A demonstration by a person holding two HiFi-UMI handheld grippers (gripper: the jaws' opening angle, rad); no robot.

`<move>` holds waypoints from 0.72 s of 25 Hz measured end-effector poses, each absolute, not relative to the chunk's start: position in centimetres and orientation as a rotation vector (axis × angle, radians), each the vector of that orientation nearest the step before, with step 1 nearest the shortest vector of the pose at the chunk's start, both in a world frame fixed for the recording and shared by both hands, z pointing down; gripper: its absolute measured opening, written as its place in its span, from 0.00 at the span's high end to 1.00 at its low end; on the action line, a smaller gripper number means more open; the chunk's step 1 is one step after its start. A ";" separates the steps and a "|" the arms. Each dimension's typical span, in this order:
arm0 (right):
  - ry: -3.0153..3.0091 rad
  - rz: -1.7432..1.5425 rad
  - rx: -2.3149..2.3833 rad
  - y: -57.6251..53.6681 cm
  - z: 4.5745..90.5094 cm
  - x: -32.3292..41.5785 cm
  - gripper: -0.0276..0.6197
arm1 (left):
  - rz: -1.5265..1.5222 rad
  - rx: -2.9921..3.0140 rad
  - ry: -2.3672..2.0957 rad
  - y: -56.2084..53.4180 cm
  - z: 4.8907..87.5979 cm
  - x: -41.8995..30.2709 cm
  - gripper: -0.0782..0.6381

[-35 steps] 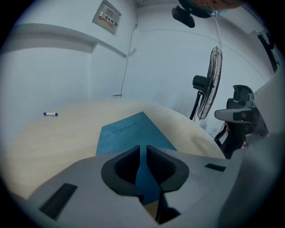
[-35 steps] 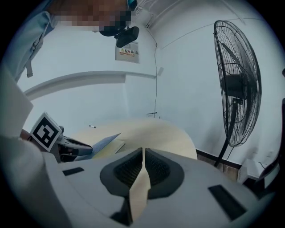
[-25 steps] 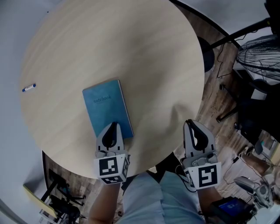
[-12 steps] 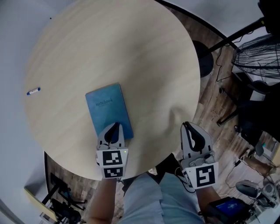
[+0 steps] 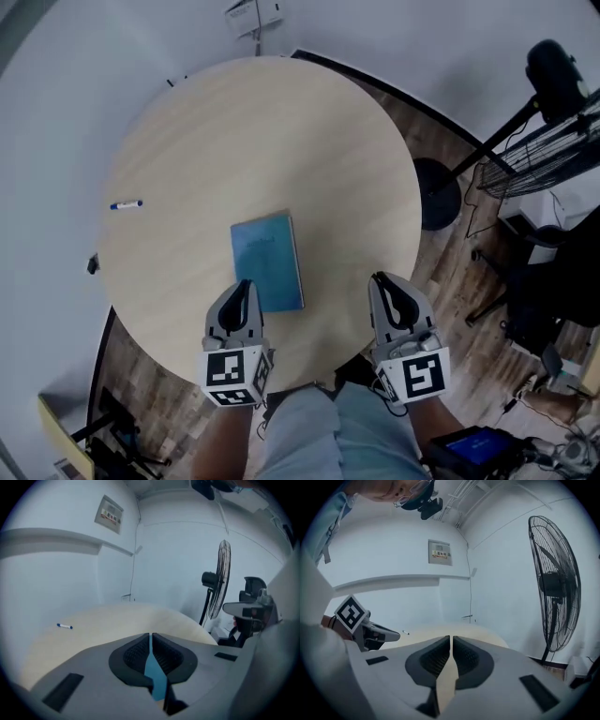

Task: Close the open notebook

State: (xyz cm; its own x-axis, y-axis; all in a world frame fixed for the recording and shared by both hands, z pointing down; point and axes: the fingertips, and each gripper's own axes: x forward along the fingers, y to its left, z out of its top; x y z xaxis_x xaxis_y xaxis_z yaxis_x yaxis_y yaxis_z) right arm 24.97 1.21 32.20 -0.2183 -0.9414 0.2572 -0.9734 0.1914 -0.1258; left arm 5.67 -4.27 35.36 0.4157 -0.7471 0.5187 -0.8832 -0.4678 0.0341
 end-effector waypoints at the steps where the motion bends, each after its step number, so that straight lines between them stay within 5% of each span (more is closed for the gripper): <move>1: -2.357 0.365 1.879 1.1 31.1 24.4 0.88 | 0.573 2.392 -1.456 -4.0 33.3 5.2 0.84; 9: -2.544 0.122 1.775 0.7 23.0 19.5 0.88 | 0.190 2.492 -1.733 -0.1 21.3 2.6 0.84; 18: -2.598 -0.051 1.649 1.3 20.0 14.9 0.88 | 0.047 2.484 -1.879 2.2 17.1 -0.2 0.85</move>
State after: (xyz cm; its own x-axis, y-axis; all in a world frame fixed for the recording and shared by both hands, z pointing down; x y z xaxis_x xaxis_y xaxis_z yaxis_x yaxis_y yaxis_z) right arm 14.87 1.28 19.98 -0.4242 -0.9048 0.0365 -0.9027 0.4257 0.0623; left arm -0.22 2.20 17.07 0.2716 -0.9616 0.0401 -0.9624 -0.2717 0.0031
